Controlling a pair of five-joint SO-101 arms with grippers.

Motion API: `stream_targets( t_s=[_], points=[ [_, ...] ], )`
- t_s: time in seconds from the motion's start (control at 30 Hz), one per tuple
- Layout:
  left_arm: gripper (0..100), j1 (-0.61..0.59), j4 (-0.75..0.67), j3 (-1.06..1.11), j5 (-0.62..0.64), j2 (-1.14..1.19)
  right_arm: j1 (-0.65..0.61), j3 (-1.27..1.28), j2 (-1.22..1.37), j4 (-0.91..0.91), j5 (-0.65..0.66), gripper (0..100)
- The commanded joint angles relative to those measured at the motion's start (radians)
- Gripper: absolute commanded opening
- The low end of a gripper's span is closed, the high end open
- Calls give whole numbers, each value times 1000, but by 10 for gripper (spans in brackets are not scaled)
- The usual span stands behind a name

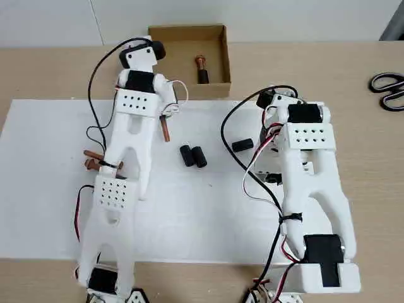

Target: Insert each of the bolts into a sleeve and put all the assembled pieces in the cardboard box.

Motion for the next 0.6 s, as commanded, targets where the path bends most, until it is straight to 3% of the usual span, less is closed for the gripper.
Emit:
stream_targets(
  t_s=[0.0,0.33,0.57],
  points=[
    [6,15,21,-28,-6,-189,5,-5,-110,-2,8,4],
    [6,2,20,102,-143,-508,-51,32,-426,-33,8,4],
    [6,32,20,341,-141,-841,-137,229,-638,-44,8,4]
  ],
)
